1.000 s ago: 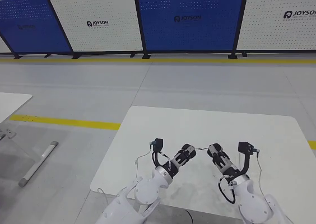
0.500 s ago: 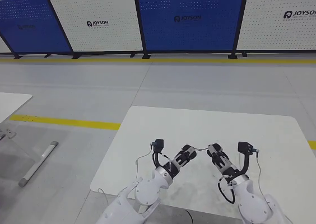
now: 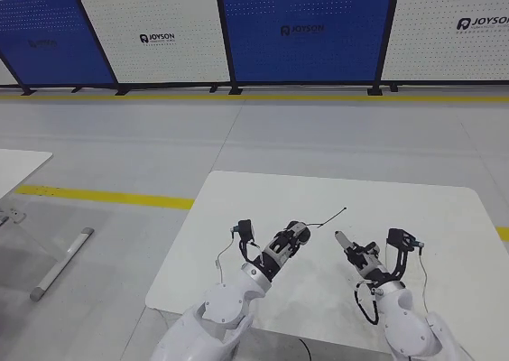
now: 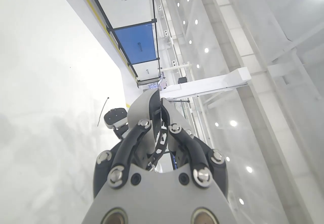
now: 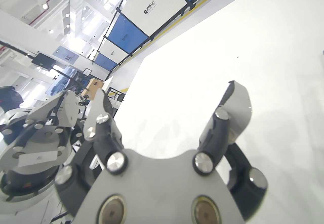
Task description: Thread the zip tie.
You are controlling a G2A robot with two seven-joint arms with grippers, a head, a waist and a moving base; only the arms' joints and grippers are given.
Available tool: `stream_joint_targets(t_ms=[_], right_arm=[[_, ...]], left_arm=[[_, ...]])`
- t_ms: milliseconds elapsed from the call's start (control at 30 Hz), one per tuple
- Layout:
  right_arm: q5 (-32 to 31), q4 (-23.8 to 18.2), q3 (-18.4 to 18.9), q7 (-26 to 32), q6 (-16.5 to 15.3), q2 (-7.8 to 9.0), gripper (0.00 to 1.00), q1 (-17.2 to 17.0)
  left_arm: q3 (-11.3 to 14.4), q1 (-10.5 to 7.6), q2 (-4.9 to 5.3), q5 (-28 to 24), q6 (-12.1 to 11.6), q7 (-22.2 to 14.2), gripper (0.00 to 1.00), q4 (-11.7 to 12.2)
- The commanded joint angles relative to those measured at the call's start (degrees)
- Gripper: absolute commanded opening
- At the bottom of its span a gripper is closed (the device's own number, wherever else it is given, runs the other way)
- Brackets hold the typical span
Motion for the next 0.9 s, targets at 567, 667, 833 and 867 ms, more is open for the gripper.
stream_joint_targets(t_ms=[567,667,833,867], right_arm=[[-8.1,2.3,-0.5,6.4,-5.1,0.78,1.0,1.9],[-8.1,2.3,-0.5,6.3,-5.1,0.78,1.0,1.9],[-13.5,2.2,-2.3,7.1,-11.4,1.15,1.0,1.9],[-14.3,2.1,-2.3,6.3,-12.4,1.21,1.0,1.6]], left_arm=[[-0.4,-0.08,-0.11,-1.0,-0.4,0.9,0.0,0.0],[-0.4,-0.08,-0.11,-1.0,-0.4,0.9,0.0,0.0],[-0.3,-0.13,-0.14,-0.9,-0.4,1.0,0.0,0.0],[-0.2,-0.14,-0.16,-0.9,-0.5,1.0,0.0,0.0]])
